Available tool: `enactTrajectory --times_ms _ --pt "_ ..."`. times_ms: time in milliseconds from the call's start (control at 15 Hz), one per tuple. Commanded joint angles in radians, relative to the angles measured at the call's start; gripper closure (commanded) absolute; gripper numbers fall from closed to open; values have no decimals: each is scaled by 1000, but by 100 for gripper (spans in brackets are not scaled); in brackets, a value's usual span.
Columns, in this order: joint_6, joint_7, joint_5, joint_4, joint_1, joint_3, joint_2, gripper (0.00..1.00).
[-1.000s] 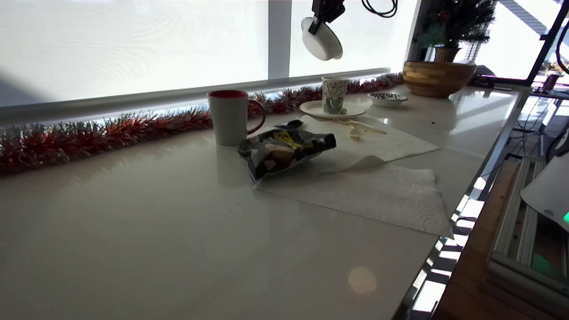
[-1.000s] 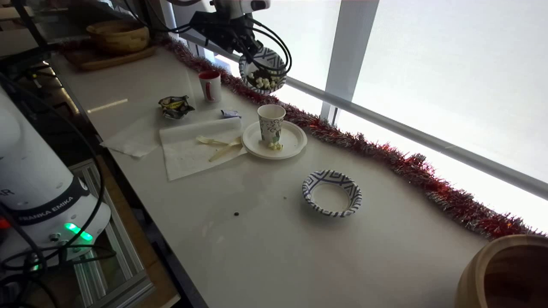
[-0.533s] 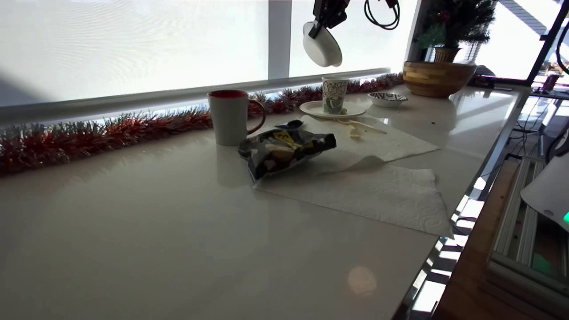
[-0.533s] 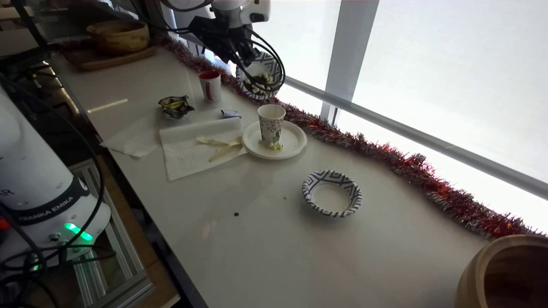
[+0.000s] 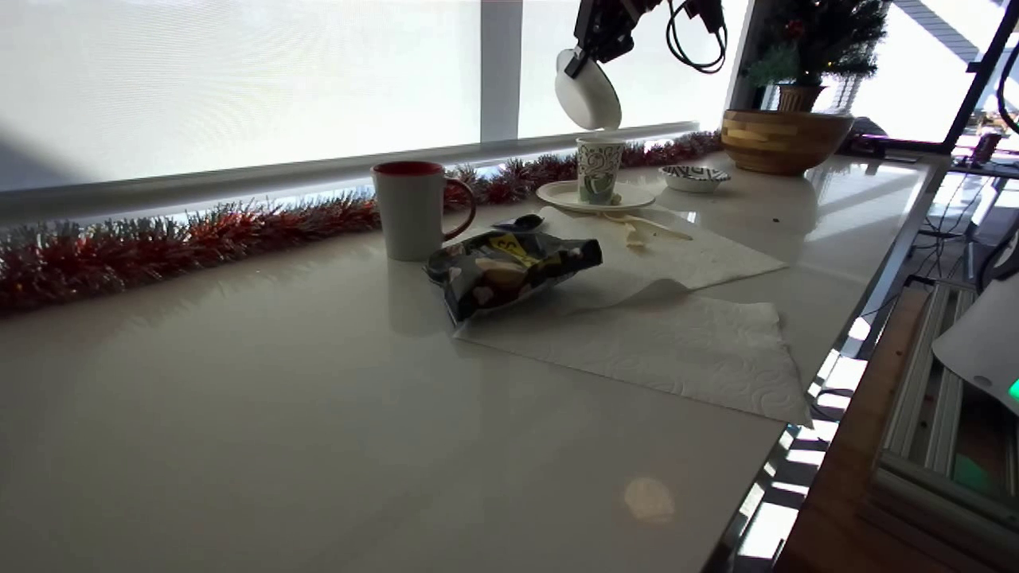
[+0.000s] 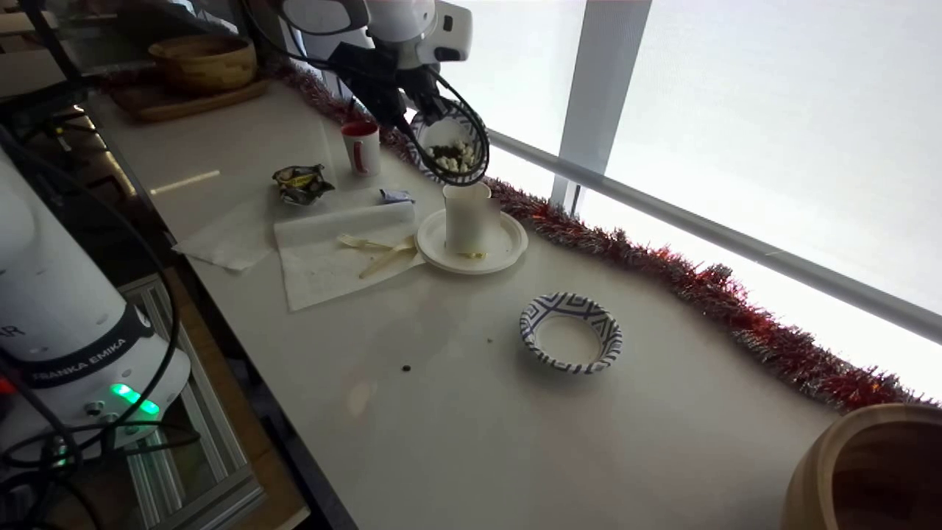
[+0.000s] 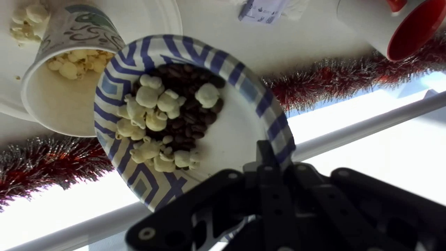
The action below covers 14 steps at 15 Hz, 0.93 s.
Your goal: Pick up the bowl with content, empty its content into the cup and place the bowl on top of the other bowl
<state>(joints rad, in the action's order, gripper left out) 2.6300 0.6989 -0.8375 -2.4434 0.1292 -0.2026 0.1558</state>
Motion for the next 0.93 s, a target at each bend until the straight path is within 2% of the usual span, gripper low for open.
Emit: enactTrajectory --times_ms 0,867 --pt "14 81 -87 -10 7 -22 9 99" --pt "17 269 -304 8 11 -57 -7 99"
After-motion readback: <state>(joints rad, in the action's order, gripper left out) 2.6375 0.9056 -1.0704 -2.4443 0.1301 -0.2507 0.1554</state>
